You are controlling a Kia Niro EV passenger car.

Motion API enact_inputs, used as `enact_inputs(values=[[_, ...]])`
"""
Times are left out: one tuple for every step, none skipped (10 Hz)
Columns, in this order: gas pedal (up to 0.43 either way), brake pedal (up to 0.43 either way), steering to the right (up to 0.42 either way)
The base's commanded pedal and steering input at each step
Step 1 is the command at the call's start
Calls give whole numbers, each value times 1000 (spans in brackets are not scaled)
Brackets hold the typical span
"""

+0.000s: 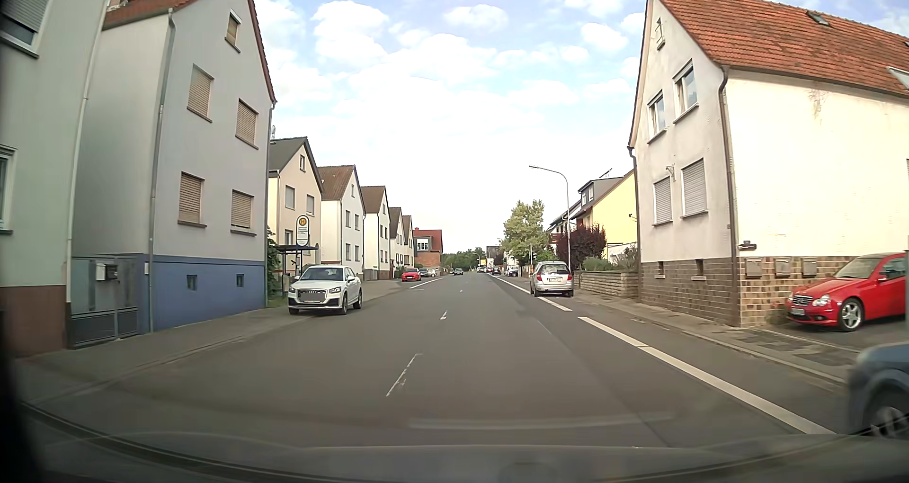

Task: Follow the waypoints while adhering to traffic rules and regulations

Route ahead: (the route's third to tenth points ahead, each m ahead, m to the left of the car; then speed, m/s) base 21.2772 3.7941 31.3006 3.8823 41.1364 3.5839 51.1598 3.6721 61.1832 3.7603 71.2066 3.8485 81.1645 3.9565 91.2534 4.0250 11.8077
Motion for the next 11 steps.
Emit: enact_inputs(values=[[39, 30, -1], [39, 24, -1], [39, 30, -1], [39, 30, 0], [39, 30, -1], [39, 30, -1], [39, 30, -1], [39, 30, -1], [39, 30, -1], [39, 30, -1], [39, 30, -1]])
